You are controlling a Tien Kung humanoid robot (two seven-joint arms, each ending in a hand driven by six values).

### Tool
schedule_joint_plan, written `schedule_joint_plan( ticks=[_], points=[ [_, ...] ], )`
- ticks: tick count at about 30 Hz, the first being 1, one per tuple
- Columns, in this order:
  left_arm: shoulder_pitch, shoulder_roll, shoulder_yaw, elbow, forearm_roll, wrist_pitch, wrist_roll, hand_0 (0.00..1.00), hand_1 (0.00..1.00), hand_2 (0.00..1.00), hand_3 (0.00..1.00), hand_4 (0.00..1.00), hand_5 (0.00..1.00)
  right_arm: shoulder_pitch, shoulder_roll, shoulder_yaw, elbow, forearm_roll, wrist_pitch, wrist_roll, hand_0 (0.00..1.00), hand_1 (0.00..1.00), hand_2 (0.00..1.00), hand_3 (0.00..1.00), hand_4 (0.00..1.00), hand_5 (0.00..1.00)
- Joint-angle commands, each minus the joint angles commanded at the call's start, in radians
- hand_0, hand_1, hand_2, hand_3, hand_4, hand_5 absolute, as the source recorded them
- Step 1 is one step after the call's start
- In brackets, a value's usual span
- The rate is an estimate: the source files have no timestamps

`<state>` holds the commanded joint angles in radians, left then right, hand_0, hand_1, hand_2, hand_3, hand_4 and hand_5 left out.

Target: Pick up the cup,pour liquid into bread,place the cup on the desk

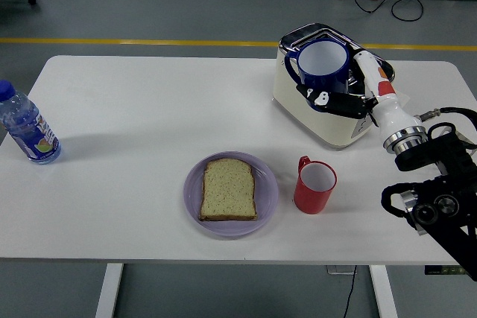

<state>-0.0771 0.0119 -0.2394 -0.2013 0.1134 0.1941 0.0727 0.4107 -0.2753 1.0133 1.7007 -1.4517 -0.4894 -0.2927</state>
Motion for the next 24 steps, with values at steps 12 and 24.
schedule_joint_plan(
  ticks=[12,24],
  points=[
    [-0.008,0.004,-0.002,0.000,0.006,0.000,0.000,0.634,0.641,0.652,0.503,0.240,0.861,-0.153,0.049,0.118,-0.075,0.118,-0.156,0.239,0.475,0.451,0.572,0.576,0.557,0.002],
    [-0.011,0.005,0.000,0.001,0.010,0.000,0.000,0.633,0.641,0.651,0.503,0.241,0.861,-0.239,0.102,0.119,-0.281,0.308,-0.156,0.521,0.472,0.452,0.574,0.590,0.544,0.002]
  ],
)
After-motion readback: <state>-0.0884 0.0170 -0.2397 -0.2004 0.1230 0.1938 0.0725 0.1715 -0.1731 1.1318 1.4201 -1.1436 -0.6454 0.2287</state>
